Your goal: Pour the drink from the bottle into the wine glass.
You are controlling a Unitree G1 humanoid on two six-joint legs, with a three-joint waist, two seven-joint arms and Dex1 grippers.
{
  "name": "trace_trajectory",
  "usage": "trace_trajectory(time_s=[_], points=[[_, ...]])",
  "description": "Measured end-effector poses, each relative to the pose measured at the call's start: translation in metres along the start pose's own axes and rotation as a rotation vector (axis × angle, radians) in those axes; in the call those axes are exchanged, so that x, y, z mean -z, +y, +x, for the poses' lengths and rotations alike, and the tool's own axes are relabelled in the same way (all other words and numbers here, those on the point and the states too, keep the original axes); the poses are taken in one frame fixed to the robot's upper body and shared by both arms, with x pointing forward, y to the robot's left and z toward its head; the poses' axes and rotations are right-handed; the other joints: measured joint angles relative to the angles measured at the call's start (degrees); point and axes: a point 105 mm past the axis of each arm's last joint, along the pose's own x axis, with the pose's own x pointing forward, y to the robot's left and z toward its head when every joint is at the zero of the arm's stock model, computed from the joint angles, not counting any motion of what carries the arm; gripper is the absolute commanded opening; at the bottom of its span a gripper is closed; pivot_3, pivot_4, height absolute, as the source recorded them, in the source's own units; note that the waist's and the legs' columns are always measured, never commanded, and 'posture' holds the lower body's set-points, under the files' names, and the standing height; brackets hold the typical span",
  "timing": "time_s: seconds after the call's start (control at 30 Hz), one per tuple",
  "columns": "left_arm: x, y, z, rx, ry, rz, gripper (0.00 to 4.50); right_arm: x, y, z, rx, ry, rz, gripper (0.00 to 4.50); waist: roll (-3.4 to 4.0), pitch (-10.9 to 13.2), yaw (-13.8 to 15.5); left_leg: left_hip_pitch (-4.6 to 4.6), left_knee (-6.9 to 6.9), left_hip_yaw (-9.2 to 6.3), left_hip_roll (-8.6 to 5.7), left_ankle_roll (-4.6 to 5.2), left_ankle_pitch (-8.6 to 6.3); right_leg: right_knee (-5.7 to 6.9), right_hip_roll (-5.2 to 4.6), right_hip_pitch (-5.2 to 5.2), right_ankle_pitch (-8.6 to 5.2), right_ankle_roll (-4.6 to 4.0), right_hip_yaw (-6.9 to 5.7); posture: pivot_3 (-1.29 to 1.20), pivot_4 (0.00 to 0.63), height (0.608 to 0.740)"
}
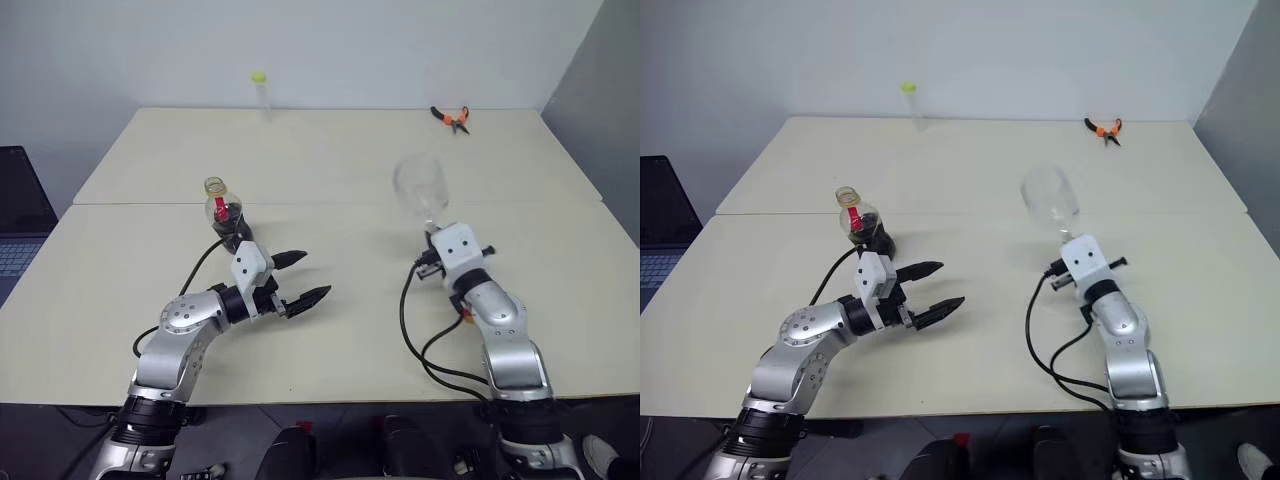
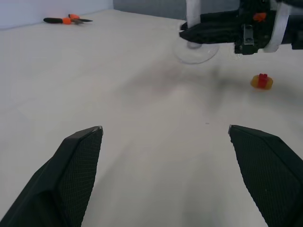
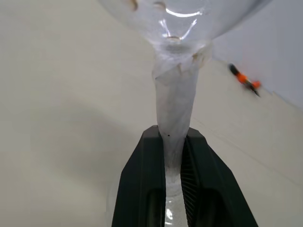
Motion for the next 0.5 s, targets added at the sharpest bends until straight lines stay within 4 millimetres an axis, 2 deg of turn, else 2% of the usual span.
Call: trace_trajectory(time_s=[0.1,0.3,0.5], points=[[-0.010,0.001,-0.002,-0.005,-0.023,-0.008,4.50,-0.003,0.016,0.007,-0.095,-0.071,0.110,0.17,0.00,0.0,0.3,-0.02,0.03,0.02,-0.09,0.00,0.00,-0.02,0.00,0.00,0.00,0.00,0.01,0.00,0.150,0.740],[-0.025,0.001,-0.005,0.008,-0.040,-0.018,4.50,0.013,0.044,0.016,-0.228,-0.136,0.225,0.17,0.04,0.0,0.5,0.01,0.03,0.03,-0.06,-0.01,0.01,0.02,0.01,0.00,0.00,0.00,0.02,0.00,0.150,0.740],[-0.036,0.002,-0.005,0.014,-0.055,-0.014,4.50,0.019,0.048,0.040,-0.240,-0.173,0.231,0.17,0.08,0.0,0.2,0.01,0.00,0.05,-0.05,-0.21,0.12,0.00,0.07,-0.03,0.00,-0.01,0.03,0.00,0.150,0.740]])
